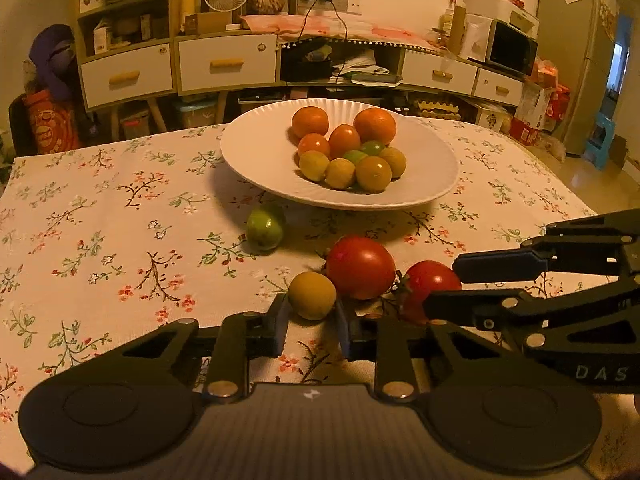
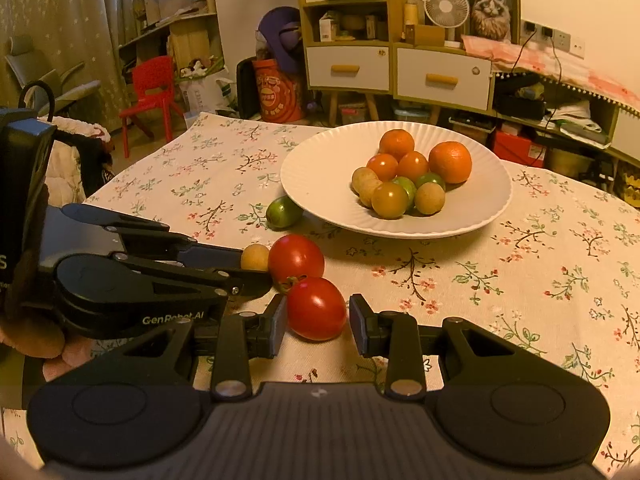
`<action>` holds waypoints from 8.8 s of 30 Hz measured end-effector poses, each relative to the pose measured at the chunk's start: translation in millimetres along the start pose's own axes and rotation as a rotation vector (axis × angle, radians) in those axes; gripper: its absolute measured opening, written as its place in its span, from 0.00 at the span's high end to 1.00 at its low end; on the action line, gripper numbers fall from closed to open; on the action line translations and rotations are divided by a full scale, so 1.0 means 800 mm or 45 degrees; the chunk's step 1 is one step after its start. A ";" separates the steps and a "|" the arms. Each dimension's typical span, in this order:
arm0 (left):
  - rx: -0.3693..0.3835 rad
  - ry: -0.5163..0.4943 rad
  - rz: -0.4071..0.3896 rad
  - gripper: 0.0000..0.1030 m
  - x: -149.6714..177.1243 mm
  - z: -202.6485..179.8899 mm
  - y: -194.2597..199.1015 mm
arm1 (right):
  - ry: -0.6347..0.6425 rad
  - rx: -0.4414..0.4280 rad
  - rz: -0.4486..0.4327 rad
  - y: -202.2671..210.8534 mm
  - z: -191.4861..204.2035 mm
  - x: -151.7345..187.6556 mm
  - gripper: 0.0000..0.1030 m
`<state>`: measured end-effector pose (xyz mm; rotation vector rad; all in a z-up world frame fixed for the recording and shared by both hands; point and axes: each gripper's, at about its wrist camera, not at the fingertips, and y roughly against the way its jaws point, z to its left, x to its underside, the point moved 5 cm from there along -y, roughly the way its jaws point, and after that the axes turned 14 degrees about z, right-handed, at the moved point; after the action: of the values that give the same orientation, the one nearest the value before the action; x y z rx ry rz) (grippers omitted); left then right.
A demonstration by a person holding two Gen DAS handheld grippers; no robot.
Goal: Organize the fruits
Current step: 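Carry both held fruits over the white plate and lower them, then open both grippers to release the fruits on the plate, then withdraw both grippers from the plate toward the last fruits, then grasp the last red tomato with the right gripper while the left gripper grasps the green tomato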
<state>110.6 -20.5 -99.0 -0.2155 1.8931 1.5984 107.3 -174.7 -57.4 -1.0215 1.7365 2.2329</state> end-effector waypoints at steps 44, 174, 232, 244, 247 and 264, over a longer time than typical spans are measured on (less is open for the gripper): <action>0.038 0.049 -0.090 0.70 -0.024 0.000 0.045 | -0.049 -0.001 -0.079 0.015 -0.020 -0.028 0.69; -0.109 0.077 0.156 0.00 0.022 0.054 0.009 | -0.117 0.098 0.002 -0.001 -0.019 0.006 0.01; -0.138 0.079 0.047 0.00 0.006 0.045 -0.009 | 0.029 0.050 0.018 -0.022 0.013 -0.019 0.65; -0.106 0.106 -0.037 0.20 -0.024 0.033 -0.022 | 0.003 0.061 0.012 -0.015 -0.003 -0.017 0.65; -0.081 0.125 -0.049 0.27 -0.031 0.031 -0.024 | -0.004 0.061 0.017 -0.015 -0.005 -0.016 0.65; -0.054 0.137 -0.048 0.65 -0.043 0.027 -0.028 | -0.005 0.062 0.025 -0.018 -0.007 -0.015 0.65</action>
<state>156.6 -15.1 -98.9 -0.3597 1.9255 1.6322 125.9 -171.7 -62.5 -0.9929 1.7976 2.1915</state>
